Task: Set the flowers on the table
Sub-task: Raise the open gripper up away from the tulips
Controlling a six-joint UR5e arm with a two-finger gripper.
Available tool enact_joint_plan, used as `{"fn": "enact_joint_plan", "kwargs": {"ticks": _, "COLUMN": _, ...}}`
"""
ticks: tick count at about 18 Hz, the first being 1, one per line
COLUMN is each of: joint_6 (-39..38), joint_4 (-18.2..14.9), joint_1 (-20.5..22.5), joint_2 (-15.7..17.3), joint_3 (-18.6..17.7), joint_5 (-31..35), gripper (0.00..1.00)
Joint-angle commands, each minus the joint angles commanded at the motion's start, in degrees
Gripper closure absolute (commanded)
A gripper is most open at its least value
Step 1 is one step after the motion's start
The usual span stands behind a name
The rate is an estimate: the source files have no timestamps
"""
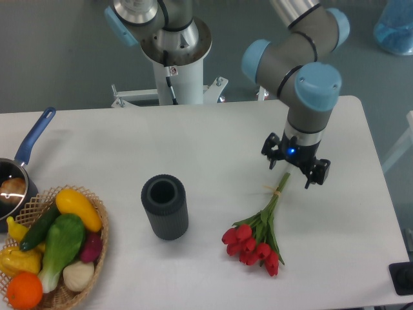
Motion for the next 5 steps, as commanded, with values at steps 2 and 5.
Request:
{"fn": "enact_joint_plan", "kwargs": {"ticks": 2, "joint_6": -0.2, "joint_4": 0.0, "joint_1": 0.0, "joint_2": 0.0, "joint_3": 0.0, "joint_5": 0.0, "gripper": 0.00}}
{"fn": "enact_joint_plan", "kwargs": {"ticks": 5, "joint_6": -0.4, "joint_4": 0.1, "joint_1": -0.2, "joint_2": 0.0, "joint_3": 0.0, "joint_5": 0.0, "gripper": 0.00}}
